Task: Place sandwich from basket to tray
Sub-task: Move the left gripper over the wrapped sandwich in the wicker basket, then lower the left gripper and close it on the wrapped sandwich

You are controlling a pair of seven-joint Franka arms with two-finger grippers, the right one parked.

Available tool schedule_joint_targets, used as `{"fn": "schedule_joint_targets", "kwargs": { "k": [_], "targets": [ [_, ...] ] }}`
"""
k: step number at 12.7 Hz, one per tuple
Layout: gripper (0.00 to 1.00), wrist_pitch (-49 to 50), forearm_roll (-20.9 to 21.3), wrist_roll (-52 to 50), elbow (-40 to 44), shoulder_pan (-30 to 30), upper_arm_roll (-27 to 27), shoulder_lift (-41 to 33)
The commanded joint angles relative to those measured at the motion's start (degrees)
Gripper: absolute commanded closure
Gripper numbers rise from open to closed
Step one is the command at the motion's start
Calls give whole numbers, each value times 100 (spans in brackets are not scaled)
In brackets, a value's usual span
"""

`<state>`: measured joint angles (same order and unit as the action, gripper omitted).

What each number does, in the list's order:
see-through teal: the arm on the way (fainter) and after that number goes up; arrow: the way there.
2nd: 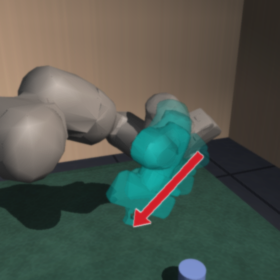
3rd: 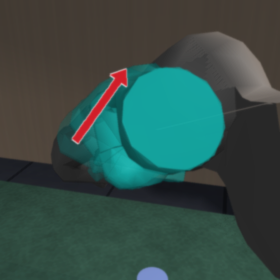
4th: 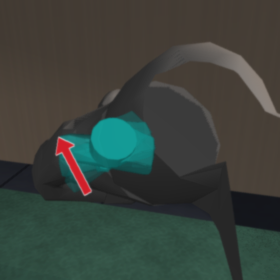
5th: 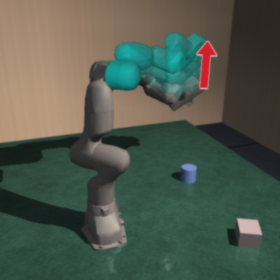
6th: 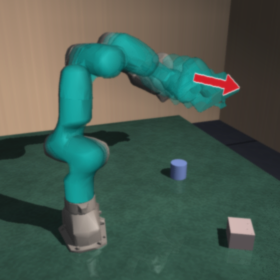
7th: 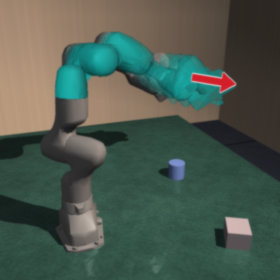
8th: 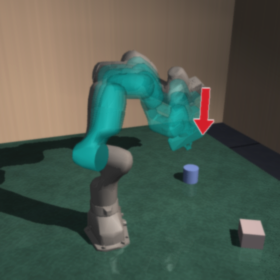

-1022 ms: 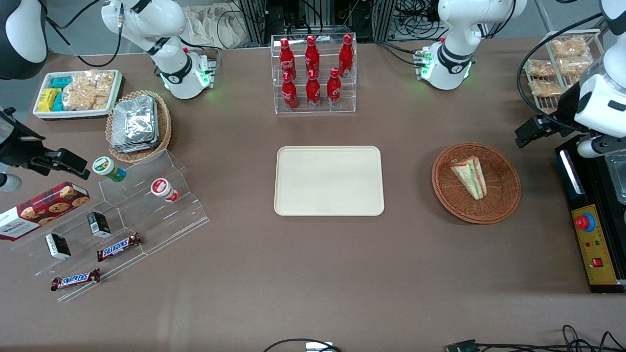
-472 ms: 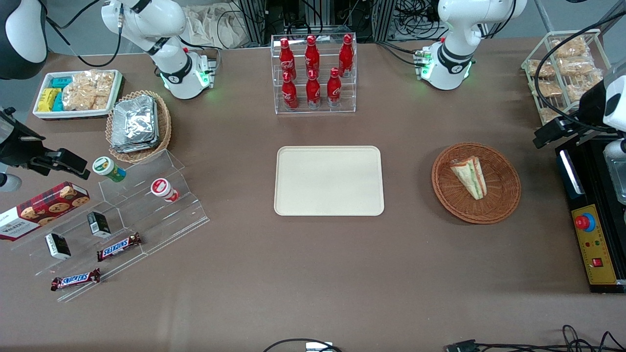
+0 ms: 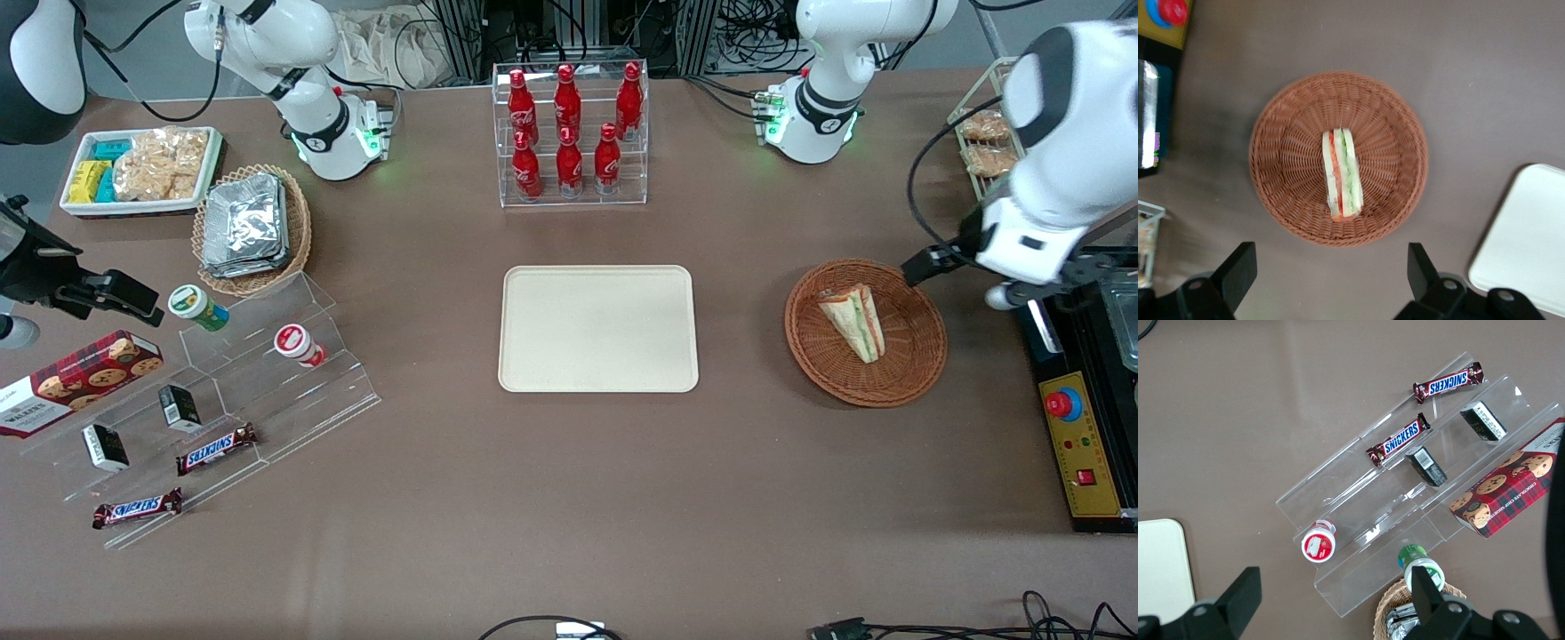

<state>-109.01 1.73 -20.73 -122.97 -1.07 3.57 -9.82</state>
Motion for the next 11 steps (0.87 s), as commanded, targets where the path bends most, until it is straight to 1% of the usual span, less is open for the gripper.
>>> {"fn": "schedule_joint_targets", "kwargs": {
  "k": [1, 2, 4, 6, 8, 10, 11],
  "targets": [
    [0, -1030, -59, -54, -1131, -8, -145, -259],
    [0, -1452, -59, -63, -1298, 1, -181, -31],
    [0, -2068, -59, -159, -1343, 10, -304, 610],
    [0, -2833, -59, -343, -1536, 45, -305, 1085],
    [0, -3387, -59, -589, -1651, 98, -305, 1568],
    [0, -3976, -59, -835, -1870, 220, -296, 1929],
    [1, -4109, -59, -915, -1923, 256, -296, 2009]
  ]
}}
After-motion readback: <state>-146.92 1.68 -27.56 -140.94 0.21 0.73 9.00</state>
